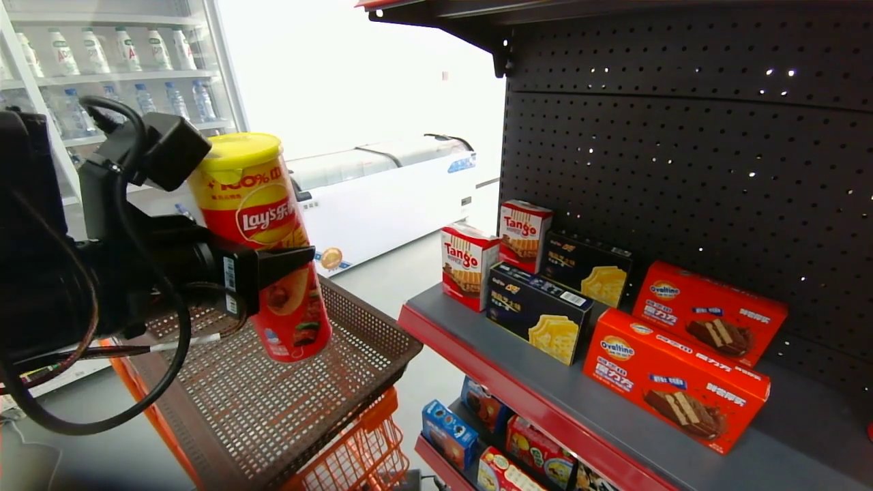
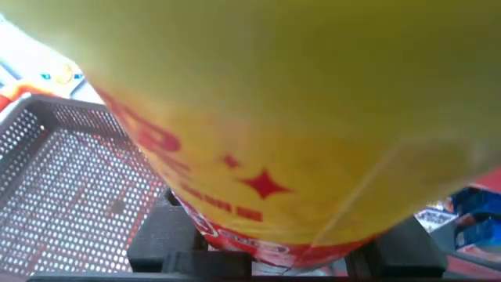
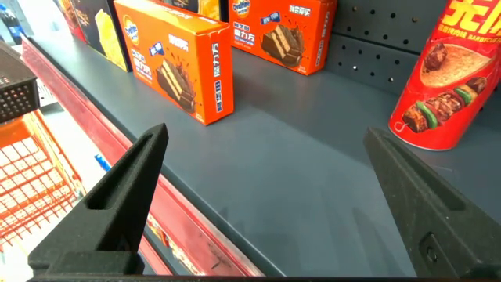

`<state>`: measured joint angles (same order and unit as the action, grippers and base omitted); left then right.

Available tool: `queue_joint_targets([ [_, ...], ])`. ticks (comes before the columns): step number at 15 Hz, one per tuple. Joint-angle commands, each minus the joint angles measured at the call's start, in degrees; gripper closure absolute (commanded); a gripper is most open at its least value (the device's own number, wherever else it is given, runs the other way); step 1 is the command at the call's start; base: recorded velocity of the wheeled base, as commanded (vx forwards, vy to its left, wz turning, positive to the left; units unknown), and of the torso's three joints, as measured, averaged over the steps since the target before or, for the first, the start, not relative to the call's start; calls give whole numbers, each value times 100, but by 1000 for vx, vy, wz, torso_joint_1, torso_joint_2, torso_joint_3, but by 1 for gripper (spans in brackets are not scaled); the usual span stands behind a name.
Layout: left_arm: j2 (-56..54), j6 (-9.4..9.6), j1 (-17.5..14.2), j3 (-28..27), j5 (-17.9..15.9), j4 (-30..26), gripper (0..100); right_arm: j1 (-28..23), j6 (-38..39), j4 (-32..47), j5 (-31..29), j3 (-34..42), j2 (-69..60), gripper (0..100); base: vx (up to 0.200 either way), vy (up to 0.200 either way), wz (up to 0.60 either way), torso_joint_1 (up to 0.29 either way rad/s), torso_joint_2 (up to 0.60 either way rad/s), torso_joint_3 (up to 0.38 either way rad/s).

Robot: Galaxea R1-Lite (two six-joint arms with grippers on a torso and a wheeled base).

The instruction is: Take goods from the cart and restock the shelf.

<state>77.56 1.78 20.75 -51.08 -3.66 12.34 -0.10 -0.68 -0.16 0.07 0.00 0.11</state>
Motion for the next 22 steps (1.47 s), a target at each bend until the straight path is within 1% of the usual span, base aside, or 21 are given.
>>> queue_joint_targets([
  [1, -21, -2, -1, -60, -3, 6, 100, 1, -2, -2, 1, 0, -2, 0, 0, 0, 0, 0, 0, 0],
  [4, 146, 7, 96, -60, -21, 14, 100, 1, -2, -2, 1, 0, -2, 0, 0, 0, 0, 0, 0, 0],
  [6, 295, -2, 166, -315, -74, 6, 100, 10, -11, -2, 10, 0, -2, 0, 0, 0, 0, 0, 0, 0],
  [7, 295, -11, 166, -438, -206, -47, 100, 1, -11, -2, 1, 0, -2, 0, 0, 0, 0, 0, 0, 0],
  [8, 295, -11, 166, -438, -206, -47, 100, 1, -11, -2, 1, 0, -2, 0, 0, 0, 0, 0, 0, 0],
  [9, 383, -2, 158, -535, -434, -65, 100, 1, -11, -2, 1, 0, -2, 0, 0, 0, 0, 0, 0, 0],
  [10, 427, -2, 158, -544, -460, -65, 100, 10, -11, -2, 1, 0, -2, 0, 0, 0, 0, 0, 0, 0],
  [12, 453, -2, 228, -517, -698, -65, 100, 1, -11, -2, 19, 0, -2, 0, 0, 0, 0, 0, 0, 0],
  [14, 559, -2, 254, -544, -733, -74, 100, 1, -11, -2, 19, 0, -2, 0, 0, 0, 0, 0, 0, 0],
  [15, 568, -2, 316, -535, -874, -126, 100, 10, -11, -2, 19, 0, -2, 0, 0, 0, 0, 0, 0, 0],
  [16, 568, -2, 316, -535, -874, -126, 100, 10, -11, -2, 19, 0, -2, 0, 0, 0, 0, 0, 0, 0],
  [17, 559, -2, 325, -570, -1049, -487, 100, 1, -11, -2, 19, 0, -2, 0, 0, 0, 0, 0, 0, 0],
  [18, 576, 7, 333, -605, -1076, -575, 100, 1, -11, -2, 19, 0, -2, 0, 0, 0, 0, 0, 0, 0],
  [20, 717, -2, 333, -649, -1331, -548, 100, 10, -11, -2, 19, 0, -2, 0, 0, 0, 0, 0, 0, 0],
  [21, 752, -11, 404, -746, -1410, -610, 100, 10, -11, -2, 19, 0, -2, 0, 0, 0, 0, 0, 0, 0],
  [22, 814, -11, 492, -790, -1410, -645, 100, 1, -11, -2, 19, 0, -2, 0, 0, 0, 0, 0, 0, 0],
])
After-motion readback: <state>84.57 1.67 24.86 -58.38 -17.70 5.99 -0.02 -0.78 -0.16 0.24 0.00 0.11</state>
